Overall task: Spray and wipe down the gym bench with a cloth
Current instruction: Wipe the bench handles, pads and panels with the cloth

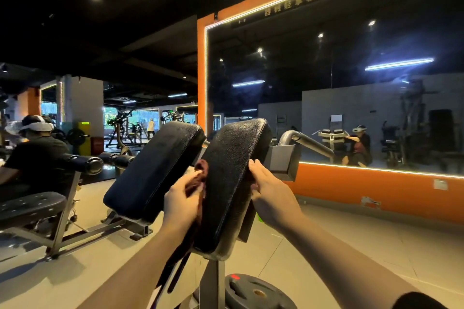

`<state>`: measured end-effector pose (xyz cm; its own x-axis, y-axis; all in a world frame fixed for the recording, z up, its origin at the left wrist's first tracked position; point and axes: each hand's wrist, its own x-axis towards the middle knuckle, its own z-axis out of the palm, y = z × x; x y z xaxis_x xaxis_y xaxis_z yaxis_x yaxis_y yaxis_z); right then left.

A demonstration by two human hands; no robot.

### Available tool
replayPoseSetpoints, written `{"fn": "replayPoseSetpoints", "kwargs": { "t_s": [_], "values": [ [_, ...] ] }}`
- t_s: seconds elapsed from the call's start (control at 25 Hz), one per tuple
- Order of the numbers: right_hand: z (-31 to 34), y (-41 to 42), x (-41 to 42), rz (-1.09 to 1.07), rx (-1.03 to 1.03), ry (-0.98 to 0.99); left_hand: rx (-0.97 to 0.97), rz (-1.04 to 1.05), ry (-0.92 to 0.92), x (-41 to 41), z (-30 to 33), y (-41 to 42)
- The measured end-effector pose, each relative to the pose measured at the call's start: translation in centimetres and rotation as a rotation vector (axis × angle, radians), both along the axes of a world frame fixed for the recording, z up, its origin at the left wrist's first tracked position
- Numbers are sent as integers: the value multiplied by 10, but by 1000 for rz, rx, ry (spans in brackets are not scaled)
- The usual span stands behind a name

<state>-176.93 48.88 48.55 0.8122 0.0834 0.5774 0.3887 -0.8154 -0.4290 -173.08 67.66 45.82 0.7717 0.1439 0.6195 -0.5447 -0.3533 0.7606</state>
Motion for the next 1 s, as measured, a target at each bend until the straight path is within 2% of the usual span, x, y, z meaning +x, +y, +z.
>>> {"fn": "replayPoseSetpoints", "kwargs": {
  "t_s": [0.12, 0.2, 0.24, 0.36, 0.4, 0.48, 0.56, 0.64, 0.76, 0.88, 1.0],
  "values": [
    [-4, 3, -6, 25, 8, 1, 272, -143, -234, -37, -8, -28],
    [-4, 4, -9, 31, 20, 10, 409, -177, -314, -43, -18, -21],
    [-6, 4, -11, 34, 15, 17, 396, -130, -291, -35, -22, -7],
    [-11, 3, -15, 54, 12, 47, 59, 155, 49, -20, -31, 30],
    [-13, 4, -16, 75, 26, 47, -12, 171, 114, -26, -33, 25],
    [-16, 7, -15, 110, 62, 47, 7, 62, 19, -45, -30, -6],
    [-17, 6, -15, 118, 78, 29, 142, -67, -149, -67, -24, -33],
    [-16, 5, -17, 105, 43, 33, 229, -85, -207, -69, -21, -36],
    [-20, 3, -20, 142, 1, 32, 127, 35, -133, -75, -25, -34],
    [-31, -10, -28, 206, 75, 51, 64, -175, -94, -106, -38, -72],
    [-37, -56, -45, 18, 178, 186, -152, -299, 230, -119, -39, -118]
  ]
}}
